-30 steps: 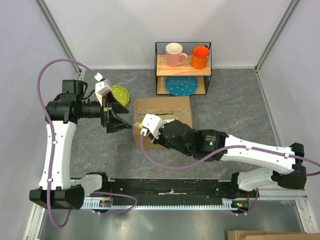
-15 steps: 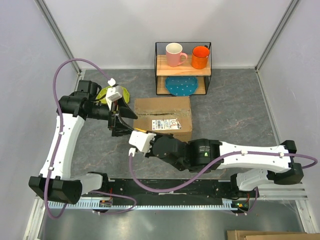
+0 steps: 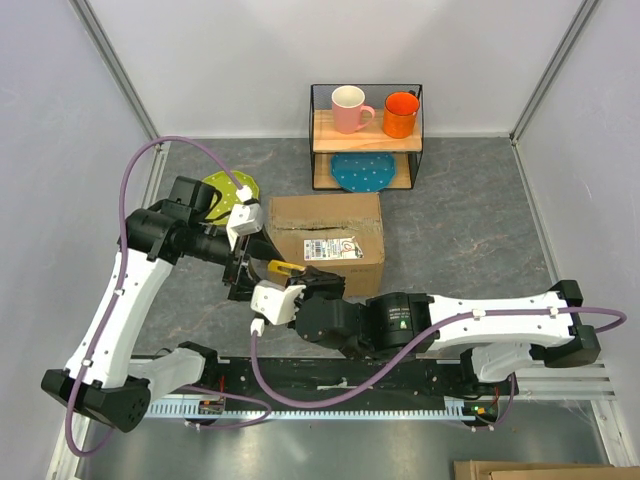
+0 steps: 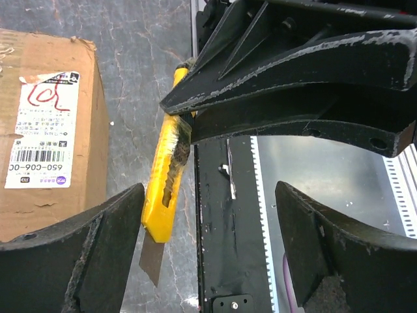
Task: Unpack the express box
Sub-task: Pick up the knife from the center of the board.
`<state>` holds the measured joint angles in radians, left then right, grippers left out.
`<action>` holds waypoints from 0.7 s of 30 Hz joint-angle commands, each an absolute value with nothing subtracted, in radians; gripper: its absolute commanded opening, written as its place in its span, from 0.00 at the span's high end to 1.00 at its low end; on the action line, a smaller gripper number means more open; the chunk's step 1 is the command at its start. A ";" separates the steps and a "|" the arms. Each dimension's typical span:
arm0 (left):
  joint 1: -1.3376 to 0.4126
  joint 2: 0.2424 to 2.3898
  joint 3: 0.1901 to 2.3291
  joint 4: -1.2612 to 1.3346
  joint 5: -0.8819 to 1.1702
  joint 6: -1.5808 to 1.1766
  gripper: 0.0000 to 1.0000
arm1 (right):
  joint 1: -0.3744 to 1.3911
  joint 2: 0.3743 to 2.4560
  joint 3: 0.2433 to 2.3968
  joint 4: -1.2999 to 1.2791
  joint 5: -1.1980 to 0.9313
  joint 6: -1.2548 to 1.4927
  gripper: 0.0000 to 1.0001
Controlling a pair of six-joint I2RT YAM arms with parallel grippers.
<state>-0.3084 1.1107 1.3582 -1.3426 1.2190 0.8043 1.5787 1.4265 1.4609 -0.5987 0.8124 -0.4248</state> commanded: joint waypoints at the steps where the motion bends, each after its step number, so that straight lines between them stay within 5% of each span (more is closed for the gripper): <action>1: -0.328 1.101 1.364 -1.539 1.200 0.779 0.12 | 1.614 1.428 1.502 -0.583 0.913 -0.468 0.96; 10: -0.331 1.154 1.388 -1.539 1.224 0.776 0.31 | 1.681 1.456 1.542 -0.627 0.957 -0.468 0.96; 21: -0.399 1.146 1.387 -1.537 1.175 0.764 0.98 | 1.715 1.466 1.566 -0.637 1.008 -0.489 0.96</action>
